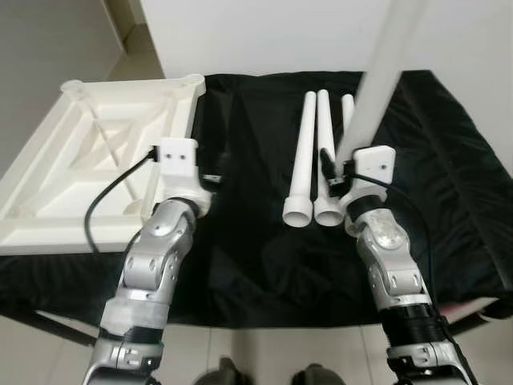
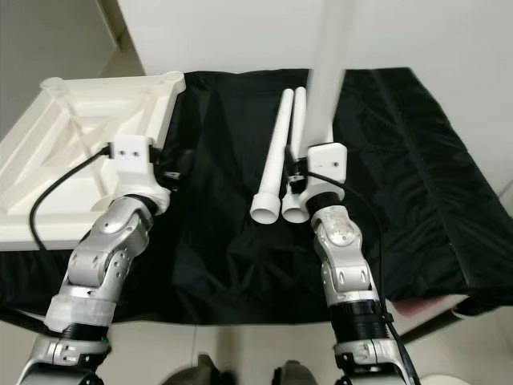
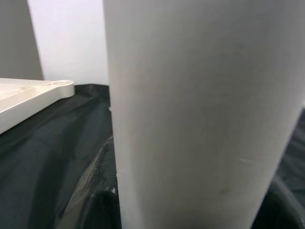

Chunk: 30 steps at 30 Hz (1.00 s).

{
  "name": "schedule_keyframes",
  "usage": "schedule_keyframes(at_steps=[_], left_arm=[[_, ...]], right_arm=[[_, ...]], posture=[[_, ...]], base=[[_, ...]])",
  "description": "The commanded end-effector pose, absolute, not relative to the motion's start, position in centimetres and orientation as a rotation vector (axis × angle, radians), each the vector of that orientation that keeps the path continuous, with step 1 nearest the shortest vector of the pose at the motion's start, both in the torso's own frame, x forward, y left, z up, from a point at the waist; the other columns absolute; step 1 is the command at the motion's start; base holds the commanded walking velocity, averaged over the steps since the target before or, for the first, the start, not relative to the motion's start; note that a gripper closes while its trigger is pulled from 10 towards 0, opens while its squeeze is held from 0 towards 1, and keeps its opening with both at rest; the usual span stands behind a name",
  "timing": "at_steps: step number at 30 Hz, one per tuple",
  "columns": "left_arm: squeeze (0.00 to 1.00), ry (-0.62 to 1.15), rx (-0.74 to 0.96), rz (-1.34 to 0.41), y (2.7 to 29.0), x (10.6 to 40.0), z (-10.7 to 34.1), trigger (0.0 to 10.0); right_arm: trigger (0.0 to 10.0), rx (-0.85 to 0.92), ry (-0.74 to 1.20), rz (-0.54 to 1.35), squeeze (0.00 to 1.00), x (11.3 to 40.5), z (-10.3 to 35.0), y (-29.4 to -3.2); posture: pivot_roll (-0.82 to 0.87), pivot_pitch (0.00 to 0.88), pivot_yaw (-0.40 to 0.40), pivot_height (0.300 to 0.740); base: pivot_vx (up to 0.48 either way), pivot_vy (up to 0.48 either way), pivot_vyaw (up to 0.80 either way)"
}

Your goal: Building children table

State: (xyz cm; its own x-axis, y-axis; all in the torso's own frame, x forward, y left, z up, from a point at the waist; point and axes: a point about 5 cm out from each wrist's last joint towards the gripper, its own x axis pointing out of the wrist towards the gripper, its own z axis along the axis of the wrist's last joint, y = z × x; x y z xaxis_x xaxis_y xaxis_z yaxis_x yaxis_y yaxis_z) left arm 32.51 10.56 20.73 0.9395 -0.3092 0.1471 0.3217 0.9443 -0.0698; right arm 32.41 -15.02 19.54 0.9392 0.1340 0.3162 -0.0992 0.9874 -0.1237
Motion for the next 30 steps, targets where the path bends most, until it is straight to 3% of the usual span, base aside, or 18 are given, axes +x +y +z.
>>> schedule_keyframes(at_steps=[1,11,30], left_arm=[[0.00,-0.136,-0.069,-0.296,11.3,32.4,20.5,10.0],[0.00,-0.137,-0.059,-0.313,11.1,32.4,20.5,10.0],[0.00,-0.197,0.056,-0.413,9.7,31.5,20.4,10.0]], right_arm=[[10.0,-0.107,-0.333,0.151,0.00,32.4,19.5,-13.9],[10.0,-0.123,-0.333,0.150,0.00,32.4,19.4,-13.9],[10.0,-0.145,-0.325,0.160,0.00,32.5,19.1,-13.9]], posture=[[-0.08,0.065,0.058,0.740],[-0.09,0.053,0.063,0.740],[-0.09,0.048,0.063,0.740]], base=[[0.000,0.476,0.00],[0.000,0.435,0.00],[0.000,0.000,0.00]])
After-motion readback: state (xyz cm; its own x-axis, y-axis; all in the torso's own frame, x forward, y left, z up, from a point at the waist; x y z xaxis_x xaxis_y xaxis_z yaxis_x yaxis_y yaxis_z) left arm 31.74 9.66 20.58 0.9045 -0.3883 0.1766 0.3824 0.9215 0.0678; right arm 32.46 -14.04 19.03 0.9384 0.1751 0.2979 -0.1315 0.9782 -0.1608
